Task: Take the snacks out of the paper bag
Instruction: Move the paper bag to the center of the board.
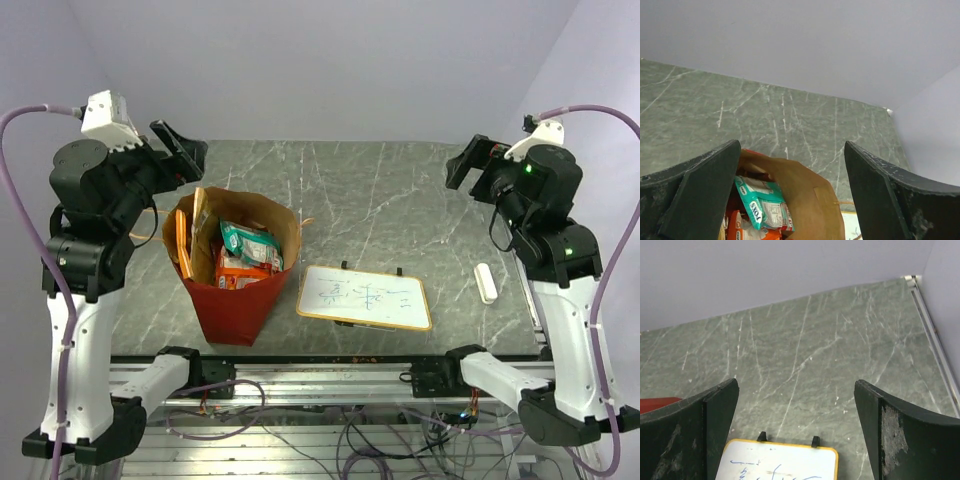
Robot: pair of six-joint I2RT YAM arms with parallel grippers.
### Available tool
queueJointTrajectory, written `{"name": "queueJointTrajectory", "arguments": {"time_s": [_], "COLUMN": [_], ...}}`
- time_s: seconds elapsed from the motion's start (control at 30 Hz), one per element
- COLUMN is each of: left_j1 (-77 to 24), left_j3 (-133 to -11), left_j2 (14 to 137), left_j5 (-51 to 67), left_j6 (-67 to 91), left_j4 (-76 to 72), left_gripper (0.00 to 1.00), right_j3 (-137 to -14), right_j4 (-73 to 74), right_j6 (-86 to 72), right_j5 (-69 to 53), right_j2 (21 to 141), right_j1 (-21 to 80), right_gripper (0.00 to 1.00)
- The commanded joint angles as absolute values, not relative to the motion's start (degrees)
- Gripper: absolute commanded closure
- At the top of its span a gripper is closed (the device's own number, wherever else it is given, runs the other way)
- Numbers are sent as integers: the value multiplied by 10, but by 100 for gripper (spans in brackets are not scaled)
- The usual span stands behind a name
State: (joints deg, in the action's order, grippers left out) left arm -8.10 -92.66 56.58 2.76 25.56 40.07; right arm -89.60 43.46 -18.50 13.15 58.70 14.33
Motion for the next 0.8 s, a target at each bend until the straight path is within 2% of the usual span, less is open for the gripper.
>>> {"name": "queueJointTrajectory", "arguments": {"time_s": [0.0, 0.43, 0.57, 0.77], "left_j1": [-85, -88, -89, -90], "left_j3": [-955, -966, -964, -958], "left_j2": [584, 623, 622, 604], "left_j5": [-24, -52, -35, -15], "left_j6": [262, 291, 297, 310], "left_j4": [423, 463, 489, 539], "left_gripper": [4, 4, 5, 4], "right_j3": [-901, -889, -852, -758], "right_j4": [467, 476, 430, 293], "right_j6": [-209, -274, -310, -399], "right_j5": [99, 41, -39, -223], "right_j2": [605, 658, 648, 648], "right_j1": [120, 84, 81, 83], "right_gripper": [0, 0, 0, 0]}}
